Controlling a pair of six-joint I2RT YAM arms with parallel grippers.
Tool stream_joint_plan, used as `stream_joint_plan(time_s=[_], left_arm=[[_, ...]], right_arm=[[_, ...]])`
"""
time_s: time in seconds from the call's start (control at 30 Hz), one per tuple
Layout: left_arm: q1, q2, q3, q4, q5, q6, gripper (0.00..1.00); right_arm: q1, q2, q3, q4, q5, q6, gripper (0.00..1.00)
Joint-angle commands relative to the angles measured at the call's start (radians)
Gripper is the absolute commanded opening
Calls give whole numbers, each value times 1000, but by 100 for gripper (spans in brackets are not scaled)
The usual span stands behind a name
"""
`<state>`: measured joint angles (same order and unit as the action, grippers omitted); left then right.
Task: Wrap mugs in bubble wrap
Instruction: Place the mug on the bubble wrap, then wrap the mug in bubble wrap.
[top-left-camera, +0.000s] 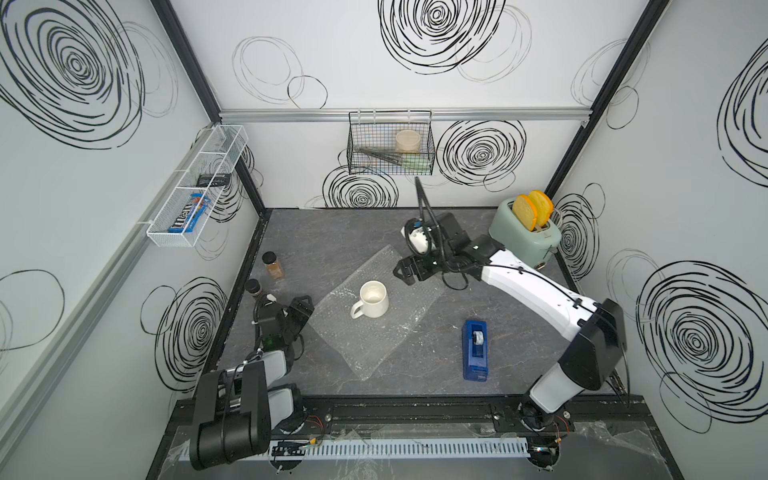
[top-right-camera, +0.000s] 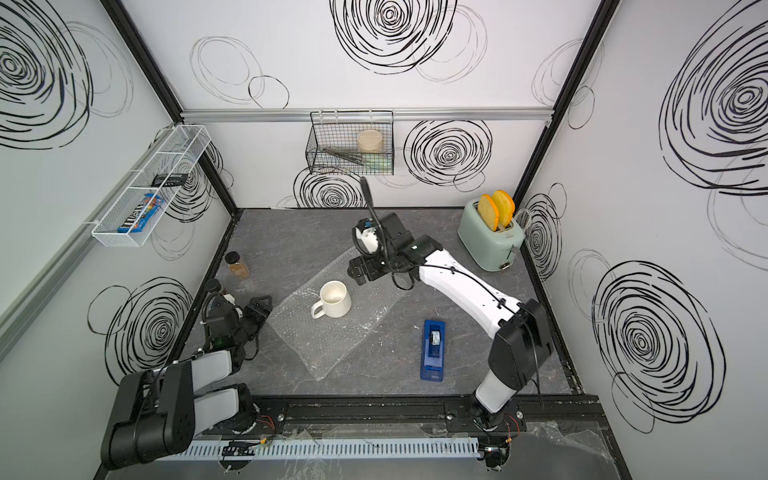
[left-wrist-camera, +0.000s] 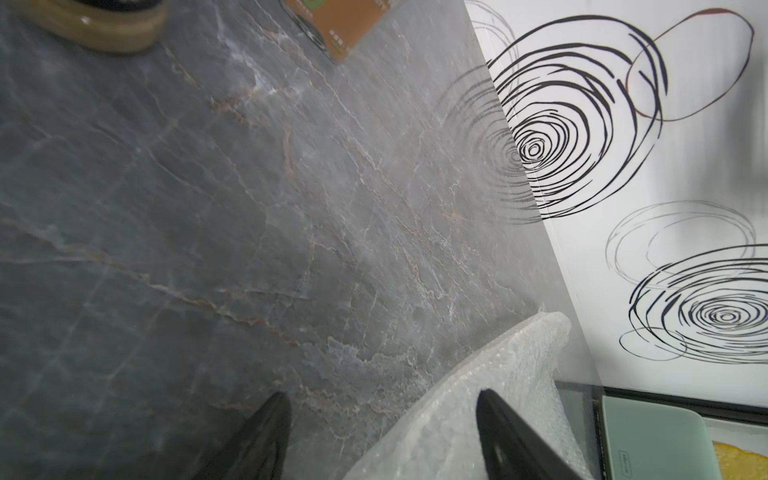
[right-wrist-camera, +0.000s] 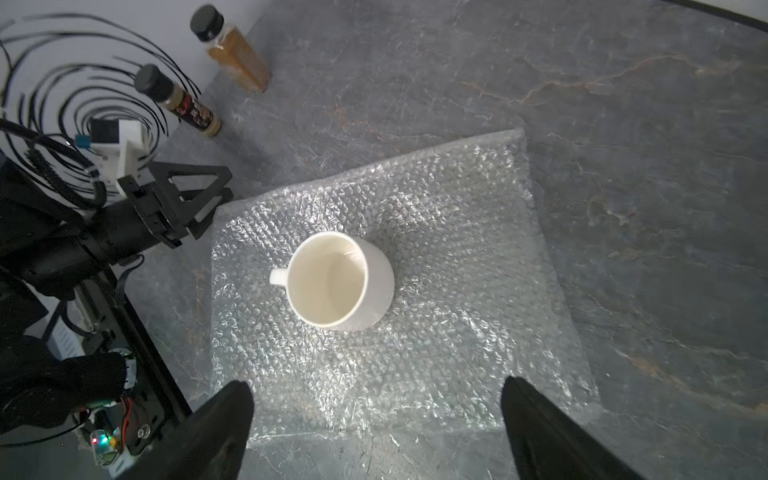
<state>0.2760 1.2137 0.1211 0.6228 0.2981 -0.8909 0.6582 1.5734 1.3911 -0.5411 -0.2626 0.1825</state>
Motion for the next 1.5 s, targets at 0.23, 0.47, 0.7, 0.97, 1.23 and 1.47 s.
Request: stream_joint_plan(time_s=[0.23, 0.47, 0.7, 0.97, 1.23, 1.47], left_arm=[[10, -134, -29, -27, 4, -2, 84], [3, -120, -22, -113, 11, 5, 94], [-30, -70, -49, -83, 44, -16, 85], [-68, -101, -71, -49, 65, -59, 70], [-80, -182, -62, -143, 28, -35, 55], [-98, -301, -37, -254, -6, -11, 24]], right_arm=[[-48, -101, -213, 187, -153, 44, 97], [-49, -108, -224, 180, -152, 43, 97], [-51, -119, -221, 178, -154, 44, 97], [-51, -127, -232, 172, -154, 42, 97], [-50, -130, -247, 176, -157, 43, 98], [-51, -133, -265, 181, -161, 46, 100]])
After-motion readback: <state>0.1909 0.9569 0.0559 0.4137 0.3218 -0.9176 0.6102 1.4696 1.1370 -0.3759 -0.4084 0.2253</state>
